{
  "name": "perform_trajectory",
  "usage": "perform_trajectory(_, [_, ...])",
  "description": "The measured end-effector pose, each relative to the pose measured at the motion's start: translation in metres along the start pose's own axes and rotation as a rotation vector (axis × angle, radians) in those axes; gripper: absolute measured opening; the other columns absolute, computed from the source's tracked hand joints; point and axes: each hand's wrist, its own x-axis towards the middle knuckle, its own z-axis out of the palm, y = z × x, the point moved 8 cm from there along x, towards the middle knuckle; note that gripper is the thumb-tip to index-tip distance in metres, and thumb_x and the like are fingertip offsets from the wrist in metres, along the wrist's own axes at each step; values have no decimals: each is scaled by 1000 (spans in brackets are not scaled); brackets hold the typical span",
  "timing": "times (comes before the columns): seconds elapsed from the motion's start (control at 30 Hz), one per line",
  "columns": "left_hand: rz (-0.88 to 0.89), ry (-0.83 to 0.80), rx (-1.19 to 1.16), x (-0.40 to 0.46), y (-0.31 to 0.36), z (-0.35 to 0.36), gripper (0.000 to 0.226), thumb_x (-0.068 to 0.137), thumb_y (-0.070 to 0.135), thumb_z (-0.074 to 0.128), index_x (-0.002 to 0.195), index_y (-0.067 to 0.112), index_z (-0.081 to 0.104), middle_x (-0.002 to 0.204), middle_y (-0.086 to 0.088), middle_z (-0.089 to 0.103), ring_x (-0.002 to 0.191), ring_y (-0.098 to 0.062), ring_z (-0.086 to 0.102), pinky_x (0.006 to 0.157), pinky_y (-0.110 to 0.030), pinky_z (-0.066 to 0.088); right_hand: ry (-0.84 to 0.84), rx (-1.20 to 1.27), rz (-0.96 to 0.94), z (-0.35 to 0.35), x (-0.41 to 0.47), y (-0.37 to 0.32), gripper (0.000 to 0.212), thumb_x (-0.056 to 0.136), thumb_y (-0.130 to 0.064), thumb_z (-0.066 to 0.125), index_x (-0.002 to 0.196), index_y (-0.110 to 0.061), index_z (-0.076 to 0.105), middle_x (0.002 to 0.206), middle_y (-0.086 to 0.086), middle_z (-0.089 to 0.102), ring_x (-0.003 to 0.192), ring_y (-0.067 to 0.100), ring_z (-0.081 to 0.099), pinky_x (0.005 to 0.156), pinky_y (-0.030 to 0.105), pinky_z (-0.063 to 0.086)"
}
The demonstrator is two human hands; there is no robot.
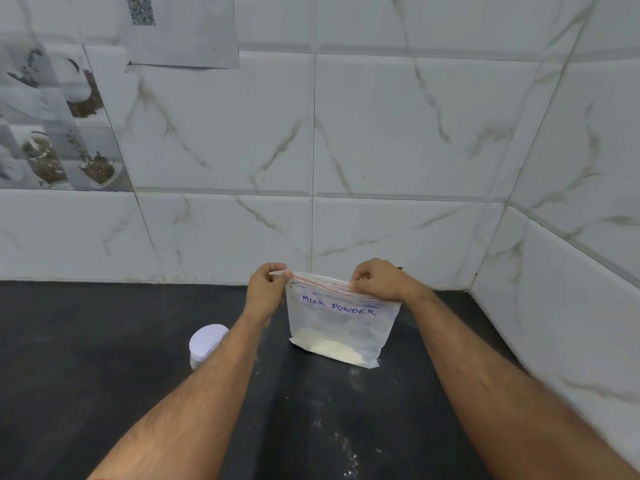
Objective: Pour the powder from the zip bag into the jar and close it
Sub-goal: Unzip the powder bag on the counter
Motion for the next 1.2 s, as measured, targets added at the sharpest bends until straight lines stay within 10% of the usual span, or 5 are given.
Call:
perform_trajectory(0.13, [14,235,77,-19,0,-6,28,88,43,68,100,21,56,85,3,62,79,-19,60,77,-35,49,-39,-64,15,8,5,-8,9,85,-15,69,87,-7,74,82,-5,67,76,11,58,74,29,50])
perform_trajectory(0.33, [10,123,318,-47,-1,31,62,82,73,53,53,18,45,45,12,51,52,-11,52,53,-29,36,26,-100,8,4,6,-17,8,82,-12,69,74,-15,68,73,-7,64,71,11,57,63,25,43])
perform_trajectory(0.73, [80,-96,545,-55,18,50,41,80,29,55,49,20,30,45,7,30,47,-15,30,51,-28,27,-14,-195,111,15,-10,-16,10,83,-28,68,89,-19,69,84,-6,65,83,20,63,64,30,47])
perform_trajectory(0.9, [68,-89,770,-47,33,18,43,79,33,59,46,13,40,44,4,42,49,-20,43,46,-25,30,229,-329,397,-29,-32,13,14,85,-17,63,98,-13,67,112,11,70,96,31,64,76,32,48])
perform_trajectory(1.2, [71,-119,785,-47,66,37,35,78,34,58,51,16,44,53,1,48,57,-24,49,49,-25,31,254,-33,487,-46,-51,4,24,75,-2,50,87,-5,70,81,13,72,71,31,70,66,43,65])
